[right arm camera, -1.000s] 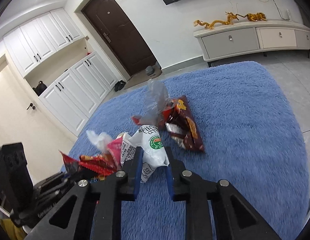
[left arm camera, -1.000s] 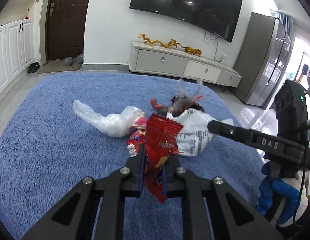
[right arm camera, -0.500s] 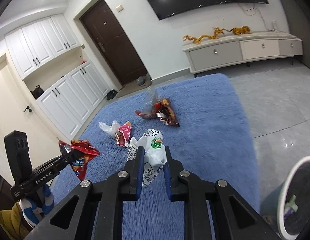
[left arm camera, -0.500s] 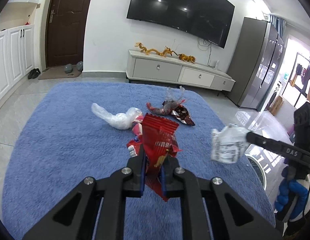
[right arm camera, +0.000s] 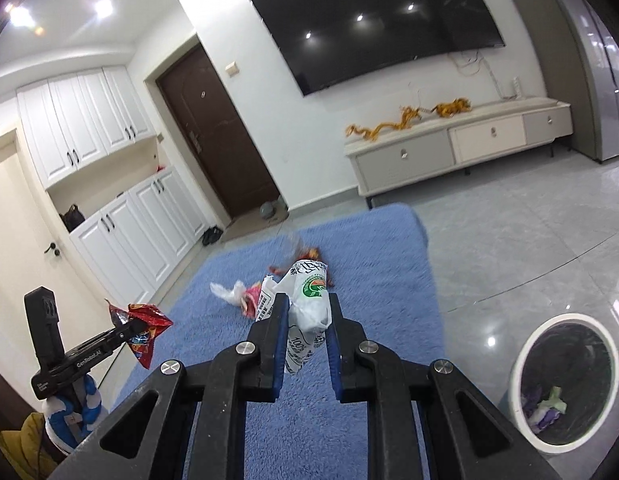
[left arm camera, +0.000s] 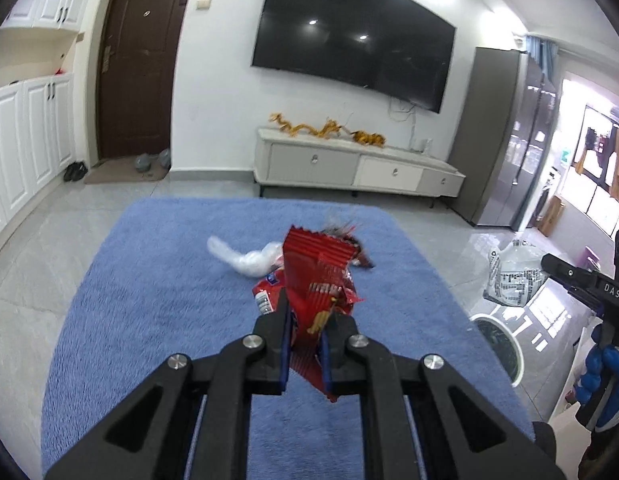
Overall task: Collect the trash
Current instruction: 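Carry both bags over the trash bin and open both tools to drop them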
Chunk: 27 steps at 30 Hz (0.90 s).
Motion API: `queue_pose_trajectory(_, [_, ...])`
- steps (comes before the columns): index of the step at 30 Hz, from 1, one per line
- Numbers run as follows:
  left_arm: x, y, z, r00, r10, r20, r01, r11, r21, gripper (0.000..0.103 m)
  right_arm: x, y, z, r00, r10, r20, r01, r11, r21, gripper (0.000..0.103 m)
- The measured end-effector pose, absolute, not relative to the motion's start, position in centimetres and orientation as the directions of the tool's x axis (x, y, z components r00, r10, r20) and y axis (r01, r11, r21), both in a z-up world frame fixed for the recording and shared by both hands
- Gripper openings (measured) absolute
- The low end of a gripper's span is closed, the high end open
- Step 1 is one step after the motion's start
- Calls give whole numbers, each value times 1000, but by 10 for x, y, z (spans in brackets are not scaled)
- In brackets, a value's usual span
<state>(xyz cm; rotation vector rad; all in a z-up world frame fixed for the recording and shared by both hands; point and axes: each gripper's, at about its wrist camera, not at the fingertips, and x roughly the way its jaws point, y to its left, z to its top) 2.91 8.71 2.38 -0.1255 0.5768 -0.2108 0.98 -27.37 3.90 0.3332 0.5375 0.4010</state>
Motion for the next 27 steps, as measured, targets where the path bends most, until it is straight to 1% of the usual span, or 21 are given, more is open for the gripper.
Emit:
queue_pose_trajectory(6, [29,47,47,801,-328,-501,268,944,-191,10,-22,-314,56,849,372,-376,-222,896,385,17])
queue_pose_trajectory(13, [44,-43,66,728,-468,-502,434,880,-191,10,-55,-379,57,909,219,-355,-77,924,374,17])
queue_pose_trajectory(20, [63,-154,52,627,-541,-561,565,811,-151,11,-65,-444,29,914,85,-396,85,916,391,17])
queue_pose_trajectory(27, [85,-250,10,522,-551,-651,645,755,-122,11,-52,-490,-12,880,34,-474,183,896,404,17])
